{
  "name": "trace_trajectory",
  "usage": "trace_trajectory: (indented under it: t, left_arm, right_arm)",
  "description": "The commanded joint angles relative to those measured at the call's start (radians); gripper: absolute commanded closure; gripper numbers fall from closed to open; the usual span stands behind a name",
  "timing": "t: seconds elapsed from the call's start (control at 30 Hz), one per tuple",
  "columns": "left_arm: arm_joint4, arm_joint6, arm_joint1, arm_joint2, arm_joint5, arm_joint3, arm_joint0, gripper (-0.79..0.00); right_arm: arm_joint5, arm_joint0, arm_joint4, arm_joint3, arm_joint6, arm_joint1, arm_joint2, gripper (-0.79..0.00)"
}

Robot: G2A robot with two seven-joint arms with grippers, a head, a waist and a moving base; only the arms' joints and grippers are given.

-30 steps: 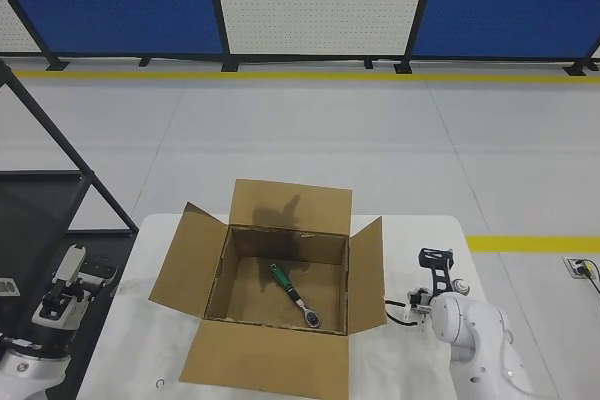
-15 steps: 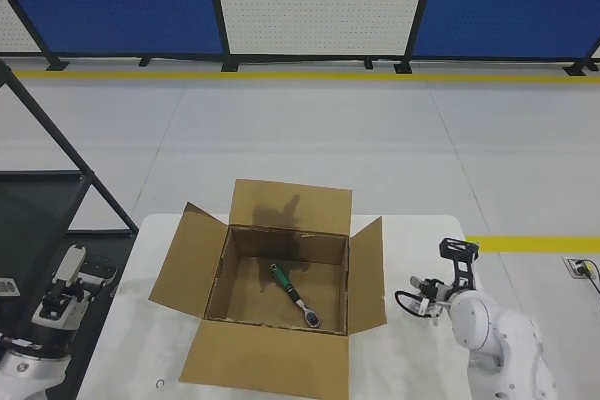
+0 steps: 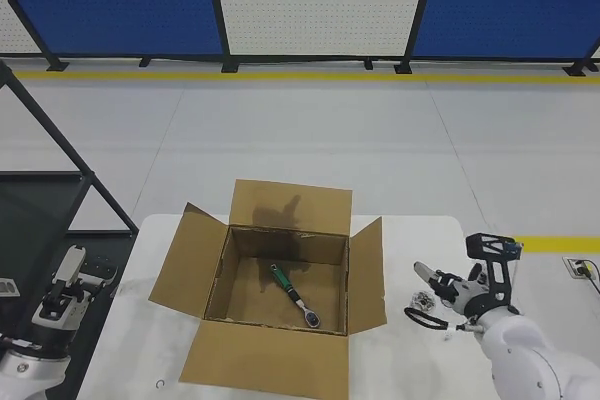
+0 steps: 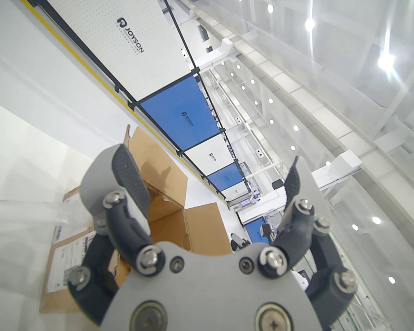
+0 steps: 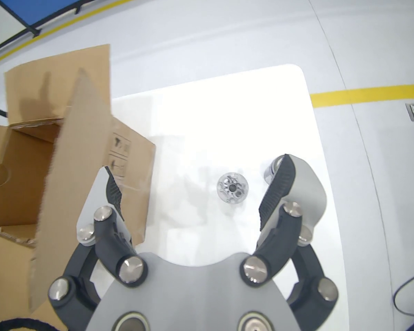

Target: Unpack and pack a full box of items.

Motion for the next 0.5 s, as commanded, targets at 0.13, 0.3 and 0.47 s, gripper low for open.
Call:
trace_trajectory:
  t: [0.13, 0.3, 0.47]
  left_arm:
    - [0.0, 0.0, 0.0, 0.0, 0.0, 0.0, 0.0, -0.785]
    - [0.0, 0.0, 0.0, 0.0, 0.0, 0.0, 0.0, -0.785]
    - [0.0, 0.0, 0.0, 0.0, 0.0, 0.0, 0.0, -0.785]
  right_arm:
    - [-0.048, 0.003, -0.033, -0.11, -0.03, 0.003, -0.09, -0.785]
    - [-0.064, 0.072, -0.059, -0.125, -0.015, 0.003, -0.178, -0.785]
    - [-0.064, 0.072, -0.059, -0.125, -0.015, 0.003, -0.178, -0.785]
